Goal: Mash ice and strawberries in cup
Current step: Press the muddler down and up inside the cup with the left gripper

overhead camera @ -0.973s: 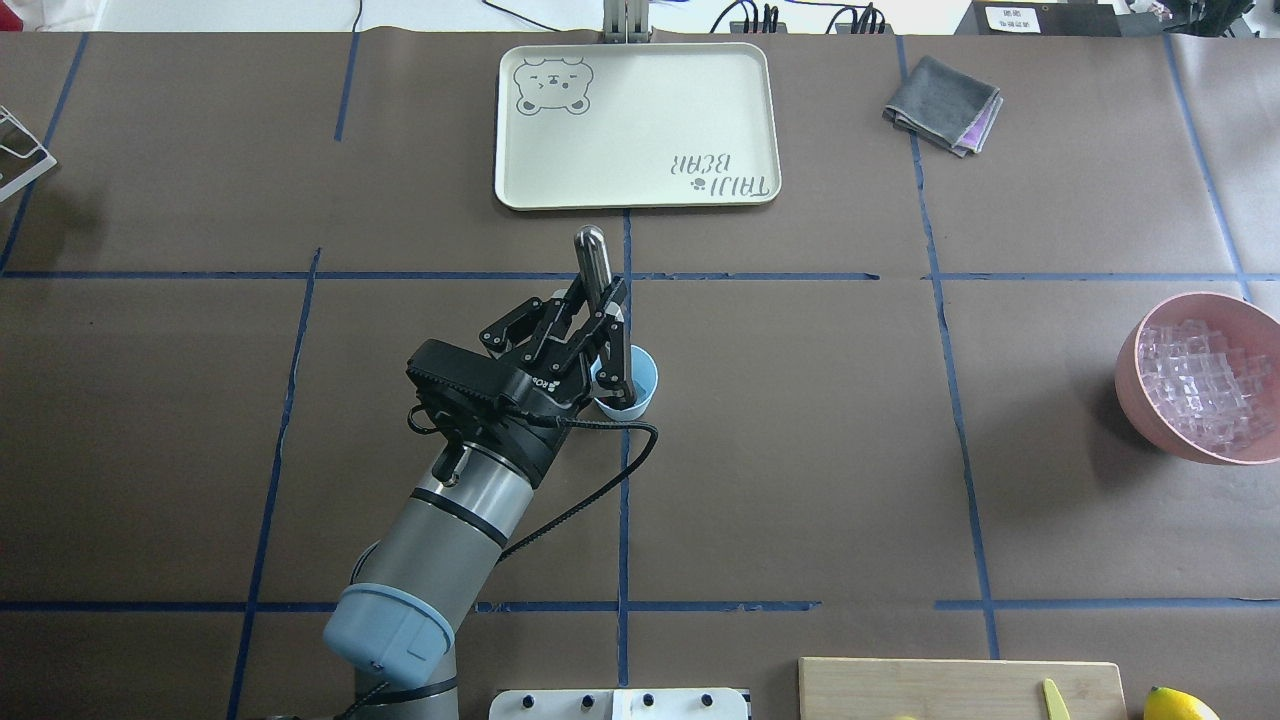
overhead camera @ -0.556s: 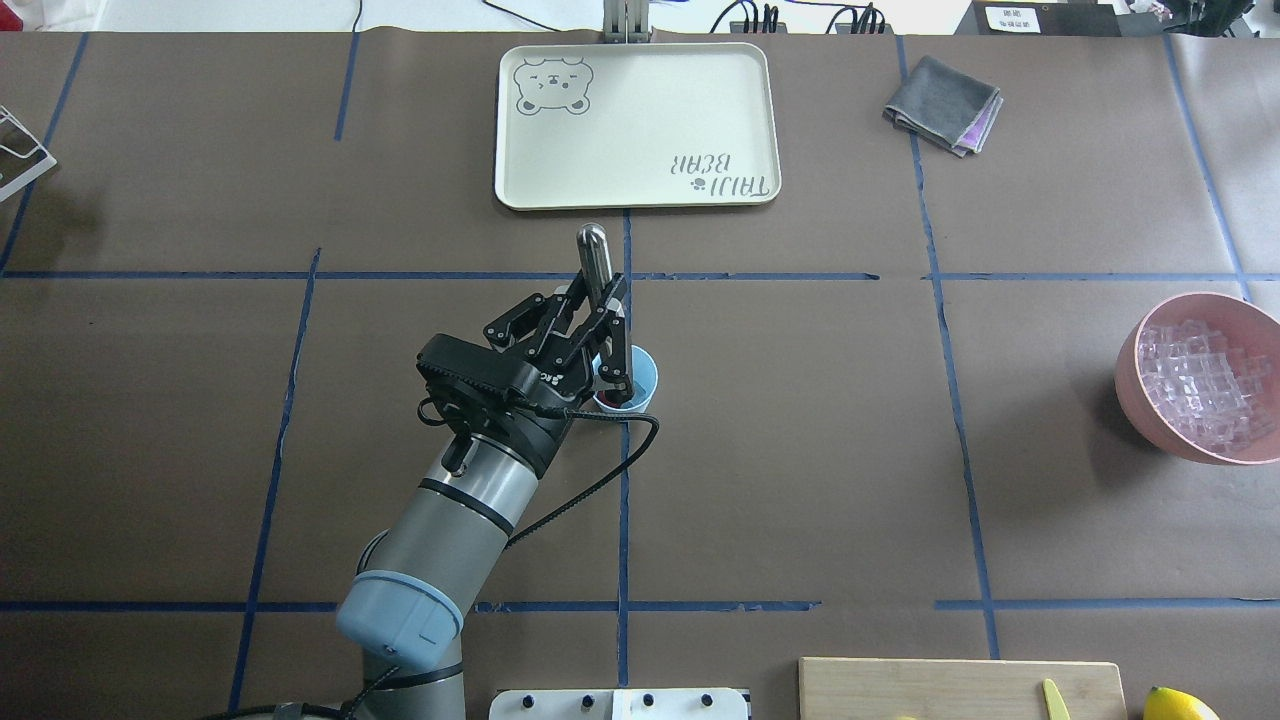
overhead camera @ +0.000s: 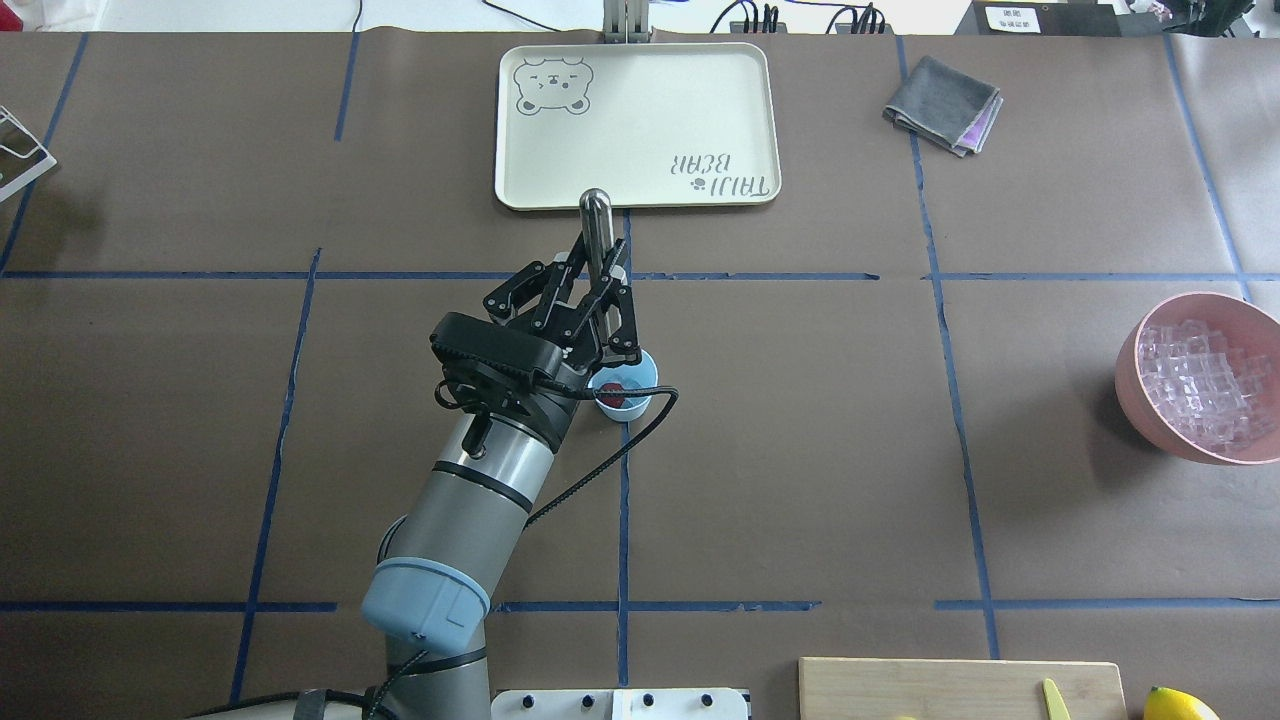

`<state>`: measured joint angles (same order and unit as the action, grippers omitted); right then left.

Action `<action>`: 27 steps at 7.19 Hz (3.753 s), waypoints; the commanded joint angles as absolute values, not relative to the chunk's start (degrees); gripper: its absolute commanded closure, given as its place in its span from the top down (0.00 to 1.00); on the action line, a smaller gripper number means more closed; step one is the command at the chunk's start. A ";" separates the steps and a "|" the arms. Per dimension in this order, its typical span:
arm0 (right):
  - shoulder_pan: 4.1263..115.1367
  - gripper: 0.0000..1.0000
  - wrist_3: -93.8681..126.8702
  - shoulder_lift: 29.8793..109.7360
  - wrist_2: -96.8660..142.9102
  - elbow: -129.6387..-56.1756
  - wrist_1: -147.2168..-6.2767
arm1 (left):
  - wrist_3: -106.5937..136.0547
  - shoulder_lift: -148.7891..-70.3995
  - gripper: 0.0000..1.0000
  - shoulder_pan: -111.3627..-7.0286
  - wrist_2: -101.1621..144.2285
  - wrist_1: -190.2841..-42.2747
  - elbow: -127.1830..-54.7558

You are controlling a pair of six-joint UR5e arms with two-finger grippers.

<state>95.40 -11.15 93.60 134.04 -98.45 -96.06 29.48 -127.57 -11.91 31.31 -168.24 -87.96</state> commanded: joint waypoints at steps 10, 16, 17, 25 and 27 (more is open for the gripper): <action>95.36 0.99 -11.16 93.78 133.95 -98.00 -96.06 | 30.14 -130.43 0.00 -10.29 28.56 -171.56 -79.19; 95.36 0.99 -11.16 93.78 133.68 -97.91 -96.06 | 31.81 -130.69 0.00 -9.84 28.48 -171.65 -76.65; 95.36 0.99 -11.16 93.78 133.25 -97.91 -96.06 | 31.99 -130.78 0.00 -9.84 28.48 -171.65 -76.21; 95.36 0.99 -11.16 93.78 133.24 -98.09 -96.06 | 32.35 -131.66 0.00 -10.11 28.73 -171.04 -79.69; 95.36 0.99 -11.16 93.69 133.24 -98.09 -96.06 | 29.90 -131.40 0.00 -10.28 29.87 -169.63 -85.49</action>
